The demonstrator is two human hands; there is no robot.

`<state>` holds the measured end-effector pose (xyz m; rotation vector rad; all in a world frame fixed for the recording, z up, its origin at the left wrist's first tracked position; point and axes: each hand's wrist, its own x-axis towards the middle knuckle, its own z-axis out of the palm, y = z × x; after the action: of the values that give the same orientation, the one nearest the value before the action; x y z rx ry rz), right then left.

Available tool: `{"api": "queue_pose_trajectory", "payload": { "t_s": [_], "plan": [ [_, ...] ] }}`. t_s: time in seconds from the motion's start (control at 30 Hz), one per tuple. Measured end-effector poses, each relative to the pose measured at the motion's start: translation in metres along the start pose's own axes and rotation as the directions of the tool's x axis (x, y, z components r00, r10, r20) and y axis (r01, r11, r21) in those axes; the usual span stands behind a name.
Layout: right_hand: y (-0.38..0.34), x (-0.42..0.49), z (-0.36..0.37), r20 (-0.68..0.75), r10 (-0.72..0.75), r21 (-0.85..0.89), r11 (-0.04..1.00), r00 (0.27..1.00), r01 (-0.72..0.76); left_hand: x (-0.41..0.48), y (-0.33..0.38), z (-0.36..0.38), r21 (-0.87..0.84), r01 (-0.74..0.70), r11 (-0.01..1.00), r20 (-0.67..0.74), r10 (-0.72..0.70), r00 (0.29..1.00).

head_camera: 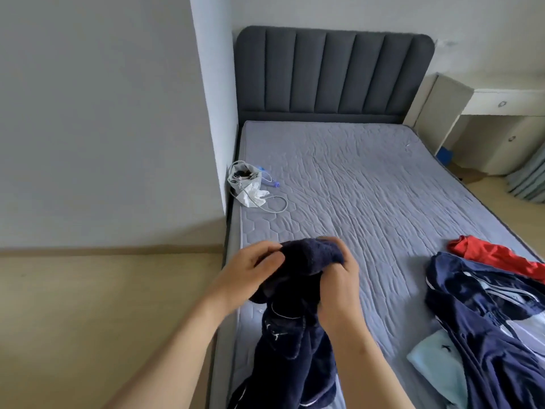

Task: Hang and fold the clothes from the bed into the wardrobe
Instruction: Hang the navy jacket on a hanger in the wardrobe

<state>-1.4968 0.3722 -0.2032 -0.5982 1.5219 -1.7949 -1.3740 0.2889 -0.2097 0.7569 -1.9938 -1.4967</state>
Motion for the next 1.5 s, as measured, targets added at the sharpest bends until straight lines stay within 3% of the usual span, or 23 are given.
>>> {"api": "queue_pose_trajectory", "payload": {
  "t_s": [0.1, 0.2, 0.37, 0.6, 0.73, 0.8, 0.9, 0.97, 1.03, 1.1, 1.17, 1.23, 1.33, 1.4, 1.5],
  "plan": [
    [0.002, -0.003, 0.030, 0.078, 0.018, 0.024, 1.000, 0.997, -0.020, -0.018, -0.013, -0.024, -0.028, 0.041, 0.999, -0.052, -0.043, 0.998],
    [0.010, -0.015, 0.069, 0.165, 0.029, -0.008, 1.000, 0.986, -0.028, -0.037, -0.033, -0.054, 0.277, 0.132, 0.952, -0.193, -0.079, 0.978],
    [0.029, -0.040, 0.158, 0.274, 0.003, -0.018, 1.000, 0.962, 0.002, -0.064, -0.071, -0.123, 0.506, 0.328, 0.798, -0.387, -0.130, 0.913],
    [0.046, -0.077, 0.307, 0.445, 0.014, 0.035, 0.999, 0.896, -0.033, -0.128, -0.106, -0.257, 0.455, 0.524, 0.720, -0.693, -0.083, 0.716],
    [0.052, -0.098, 0.385, 0.567, 0.029, 0.081, 0.993, 0.823, -0.091, -0.181, -0.129, -0.338, 0.136, 0.753, 0.644, -0.774, -0.405, 0.487],
    [0.053, -0.109, 0.422, 0.630, 0.036, 0.090, 0.989, 0.776, -0.119, -0.211, -0.141, -0.371, 0.025, 0.810, 0.586, -0.818, -0.454, 0.353],
    [0.056, -0.125, 0.469, 0.691, 0.046, 0.098, 0.983, 0.721, -0.157, -0.252, -0.146, -0.411, -0.209, 0.832, 0.514, -0.862, -0.499, 0.092],
    [0.059, -0.134, 0.495, 0.706, 0.070, 0.094, 0.977, 0.705, -0.191, -0.279, -0.148, -0.433, -0.341, 0.801, 0.493, -0.867, -0.493, -0.065],
    [0.060, -0.138, 0.518, 0.712, 0.090, 0.078, 0.976, 0.697, -0.205, -0.307, -0.151, -0.453, -0.396, 0.780, 0.484, -0.880, -0.443, -0.171],
    [0.064, -0.139, 0.542, 0.717, 0.119, 0.057, 0.972, 0.687, -0.229, -0.329, -0.155, -0.471, -0.386, 0.786, 0.483, -0.908, -0.349, -0.232],
    [0.071, -0.137, 0.569, 0.701, 0.146, 0.016, 0.975, 0.698, -0.220, -0.341, -0.158, -0.492, -0.379, 0.748, 0.545, -0.925, -0.258, -0.280],
    [0.079, -0.136, 0.598, 0.688, 0.175, -0.008, 0.972, 0.704, -0.234, -0.343, -0.159, -0.518, -0.416, 0.580, 0.700, -0.903, -0.241, -0.357],
    [0.093, -0.134, 0.647, 0.743, 0.217, -0.009, 0.949, 0.633, -0.315, -0.341, -0.155, -0.564, -0.478, 0.188, 0.858, -0.805, -0.342, -0.485],
    [0.102, -0.129, 0.684, 0.749, 0.250, -0.058, 0.947, 0.614, -0.315, -0.340, -0.148, -0.599, -0.449, -0.095, 0.889, -0.720, -0.422, -0.550],
    [0.114, -0.124, 0.742, 0.762, 0.298, -0.165, 0.948, 0.576, -0.272, -0.344, -0.128, -0.649, -0.330, -0.325, 0.886, -0.618, -0.463, -0.635]
  ]
}}
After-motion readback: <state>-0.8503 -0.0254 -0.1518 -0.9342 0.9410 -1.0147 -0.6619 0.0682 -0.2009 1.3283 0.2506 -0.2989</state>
